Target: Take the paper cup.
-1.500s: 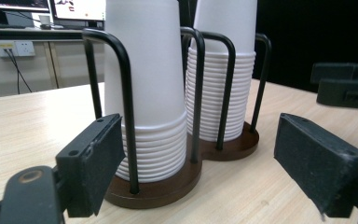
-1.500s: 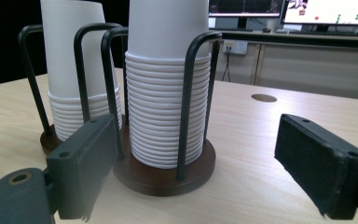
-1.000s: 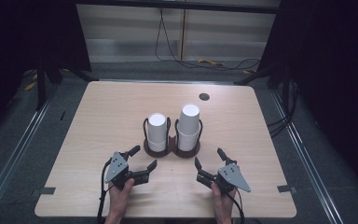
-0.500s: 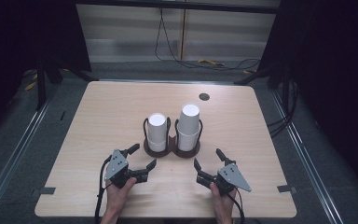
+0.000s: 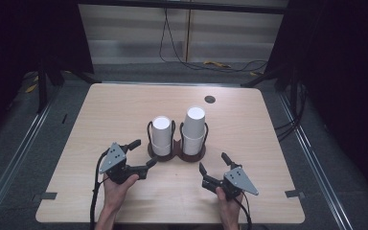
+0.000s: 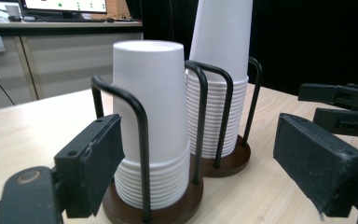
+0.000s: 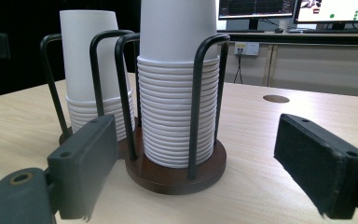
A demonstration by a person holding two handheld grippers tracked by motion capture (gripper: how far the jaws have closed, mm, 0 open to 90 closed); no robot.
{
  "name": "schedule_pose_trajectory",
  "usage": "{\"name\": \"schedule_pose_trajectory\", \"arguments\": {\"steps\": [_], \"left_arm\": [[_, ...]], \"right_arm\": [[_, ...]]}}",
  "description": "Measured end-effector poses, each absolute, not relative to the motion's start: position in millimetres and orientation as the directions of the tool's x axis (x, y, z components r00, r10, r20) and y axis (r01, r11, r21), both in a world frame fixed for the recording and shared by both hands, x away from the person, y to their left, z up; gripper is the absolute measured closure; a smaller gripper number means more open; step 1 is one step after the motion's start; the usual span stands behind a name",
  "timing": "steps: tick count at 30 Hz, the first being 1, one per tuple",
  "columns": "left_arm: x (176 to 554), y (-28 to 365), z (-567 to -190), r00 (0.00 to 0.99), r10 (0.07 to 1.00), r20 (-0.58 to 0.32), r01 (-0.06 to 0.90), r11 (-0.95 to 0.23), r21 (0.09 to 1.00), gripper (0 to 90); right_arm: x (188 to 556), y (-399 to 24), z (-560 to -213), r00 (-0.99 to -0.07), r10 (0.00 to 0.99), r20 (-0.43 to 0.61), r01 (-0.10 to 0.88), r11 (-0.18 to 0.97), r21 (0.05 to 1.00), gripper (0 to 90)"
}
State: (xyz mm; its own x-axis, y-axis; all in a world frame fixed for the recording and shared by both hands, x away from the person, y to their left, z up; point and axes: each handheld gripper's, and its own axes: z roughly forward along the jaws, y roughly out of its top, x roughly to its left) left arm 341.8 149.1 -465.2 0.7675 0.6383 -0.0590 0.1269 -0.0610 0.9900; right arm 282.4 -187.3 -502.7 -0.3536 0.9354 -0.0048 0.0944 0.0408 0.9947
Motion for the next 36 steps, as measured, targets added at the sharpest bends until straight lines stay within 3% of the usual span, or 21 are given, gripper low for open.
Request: {"name": "schedule_pose_trajectory", "arguments": {"steps": [6,36], "left_arm": [[353,151,-457,0.803,0.593,-0.055,0.138,-0.096,0.986,15.9],[386,148,-400,0.835,0.549,-0.043,0.155,-0.159,0.975,18.0]], "right_arm": [[282,-188,-503,-0.348,0.937,0.004,0.089,0.029,0.996,13.5],[282,-187,-503,-0.348,0.937,-0.005,0.1,0.043,0.994,13.8]]}}
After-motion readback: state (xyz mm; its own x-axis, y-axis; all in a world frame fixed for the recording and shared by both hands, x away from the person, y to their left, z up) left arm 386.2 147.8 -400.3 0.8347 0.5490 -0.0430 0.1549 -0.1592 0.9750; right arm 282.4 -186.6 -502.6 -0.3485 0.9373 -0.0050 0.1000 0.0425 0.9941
